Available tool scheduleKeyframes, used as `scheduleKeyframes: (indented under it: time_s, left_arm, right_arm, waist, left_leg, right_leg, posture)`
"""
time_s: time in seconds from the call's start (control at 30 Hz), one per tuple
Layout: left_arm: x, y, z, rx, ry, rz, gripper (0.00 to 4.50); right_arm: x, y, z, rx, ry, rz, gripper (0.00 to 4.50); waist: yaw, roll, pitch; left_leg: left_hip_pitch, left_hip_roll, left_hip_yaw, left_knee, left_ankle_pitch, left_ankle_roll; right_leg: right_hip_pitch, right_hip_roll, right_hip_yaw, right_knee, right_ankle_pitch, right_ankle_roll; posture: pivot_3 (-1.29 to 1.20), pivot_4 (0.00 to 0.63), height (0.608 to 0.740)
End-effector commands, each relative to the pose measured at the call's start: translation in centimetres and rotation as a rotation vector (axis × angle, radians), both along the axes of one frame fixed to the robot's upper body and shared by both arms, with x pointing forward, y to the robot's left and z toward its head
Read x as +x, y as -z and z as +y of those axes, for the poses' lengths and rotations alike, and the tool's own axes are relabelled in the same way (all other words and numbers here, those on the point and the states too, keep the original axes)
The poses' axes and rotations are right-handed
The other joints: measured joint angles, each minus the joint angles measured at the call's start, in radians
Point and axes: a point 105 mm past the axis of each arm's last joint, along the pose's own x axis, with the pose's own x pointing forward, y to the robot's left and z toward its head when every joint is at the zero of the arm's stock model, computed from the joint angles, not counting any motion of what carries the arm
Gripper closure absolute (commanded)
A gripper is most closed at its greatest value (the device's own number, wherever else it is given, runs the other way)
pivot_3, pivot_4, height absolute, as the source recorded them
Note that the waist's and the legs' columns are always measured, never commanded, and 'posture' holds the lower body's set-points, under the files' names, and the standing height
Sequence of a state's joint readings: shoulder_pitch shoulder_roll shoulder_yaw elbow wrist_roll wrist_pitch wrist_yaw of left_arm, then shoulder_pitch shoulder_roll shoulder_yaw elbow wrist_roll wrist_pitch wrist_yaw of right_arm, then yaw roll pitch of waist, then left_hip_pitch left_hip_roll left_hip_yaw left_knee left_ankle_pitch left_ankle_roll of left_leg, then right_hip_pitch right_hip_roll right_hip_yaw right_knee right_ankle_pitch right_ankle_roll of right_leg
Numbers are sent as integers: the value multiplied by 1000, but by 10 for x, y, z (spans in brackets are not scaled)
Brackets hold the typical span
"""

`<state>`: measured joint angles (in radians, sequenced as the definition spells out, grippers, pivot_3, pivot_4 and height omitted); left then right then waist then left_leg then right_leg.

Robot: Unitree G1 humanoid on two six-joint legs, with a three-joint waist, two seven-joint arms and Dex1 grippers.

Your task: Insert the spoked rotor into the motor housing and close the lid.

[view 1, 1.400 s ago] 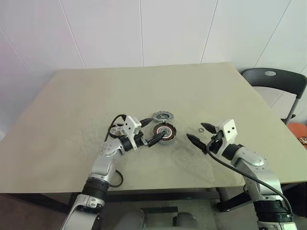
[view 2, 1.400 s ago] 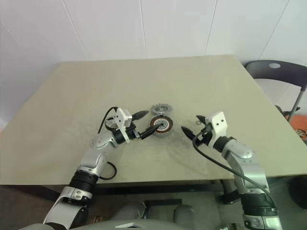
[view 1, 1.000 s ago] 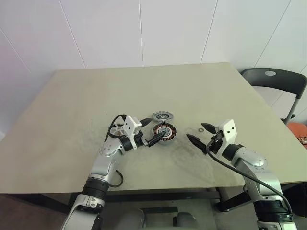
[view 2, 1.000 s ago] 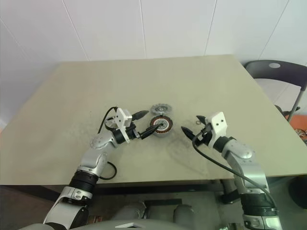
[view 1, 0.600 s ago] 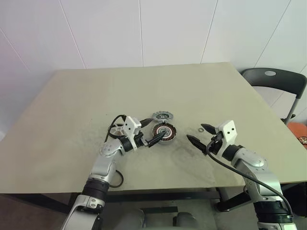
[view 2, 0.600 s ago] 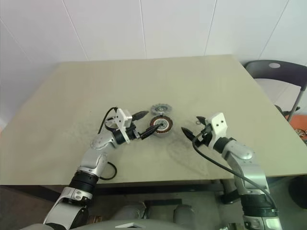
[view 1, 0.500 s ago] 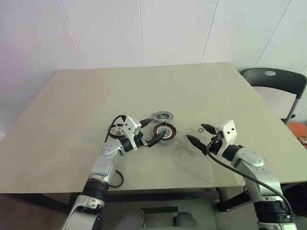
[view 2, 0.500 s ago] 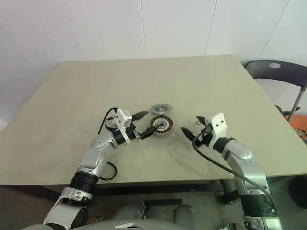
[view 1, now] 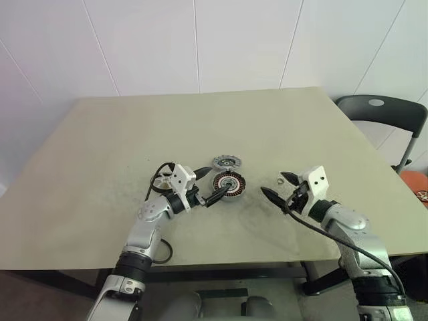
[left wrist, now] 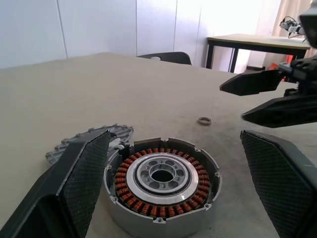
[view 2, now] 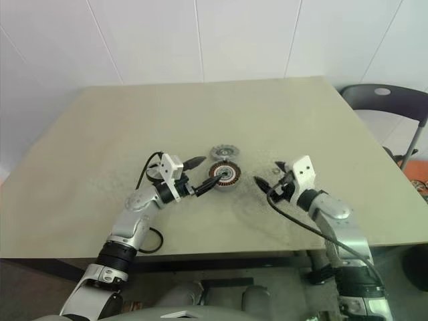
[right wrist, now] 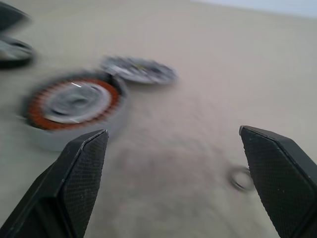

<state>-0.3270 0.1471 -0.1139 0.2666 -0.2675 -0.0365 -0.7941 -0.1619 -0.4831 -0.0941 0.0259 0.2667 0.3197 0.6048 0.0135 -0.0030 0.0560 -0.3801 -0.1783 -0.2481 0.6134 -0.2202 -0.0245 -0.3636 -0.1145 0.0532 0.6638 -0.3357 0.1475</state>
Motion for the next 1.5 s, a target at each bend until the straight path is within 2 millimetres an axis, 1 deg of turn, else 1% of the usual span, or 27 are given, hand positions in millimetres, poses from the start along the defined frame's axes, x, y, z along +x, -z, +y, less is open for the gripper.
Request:
scheduleKeyframes:
  time_s: [0.03,0.1,0.27,0.57,0.73,1.0,1.2,1.5]
  left_arm:
    - [1,-12,1,1,-14,-57,23]
    - [1,-11,3,3,-28,-57,23]
    - [0,-9,9,5,-67,-55,23]
    - [-2,-7,12,7,-101,-56,23]
    - [-3,-7,16,13,-117,-58,23]
    - [-2,-6,14,18,-114,-60,23]
    - [-2,-6,13,21,-113,-65,23]
    - [-2,-8,9,13,-107,-68,23]
  right_arm:
    - [12,-11,-7,-1,41,-31,31]
    - [17,-11,-11,17,60,-20,31]
    - [29,-4,-23,9,112,44,31]
    - [41,8,-15,18,125,125,31]
    - [40,20,-5,-39,88,161,31]
    - [37,29,-4,-32,90,192,31]
    - [34,32,1,5,75,217,31]
    - [35,30,-4,-6,100,206,31]
  waist:
    - [0,0,0]
    - [-2,0,0]
    - [-2,0,0]
    - [-3,0,0]
    - [-5,0,0]
    - [-7,0,-1]
    - [-7,-1,-2]
    - [-5,-2,-2]
  left_leg:
    - [0,0,0,0,0,0]
    - [0,0,0,-1,0,0]
    - [0,0,0,0,0,0]
    - [0,0,0,0,0,0]
    - [0,0,1,0,0,0]
    - [1,0,1,0,0,0]
    - [2,0,1,0,0,0]
    - [4,0,1,0,0,0]
  right_leg:
    - [0,0,0,0,0,0]
    - [-1,0,0,0,0,0]
    - [-1,0,1,0,0,0]
    - [-1,0,1,0,0,0]
    - [-1,0,1,0,0,0]
    - [0,0,1,1,0,0]
    - [1,0,1,1,0,0]
    - [3,0,1,1,0,0]
  posture:
    - [0,0,740]
    - [0,0,740]
    - [0,0,740]
    - [0,0,740]
    - [0,0,740]
    - [0,0,740]
    - [0,0,740]
    - [0,0,740]
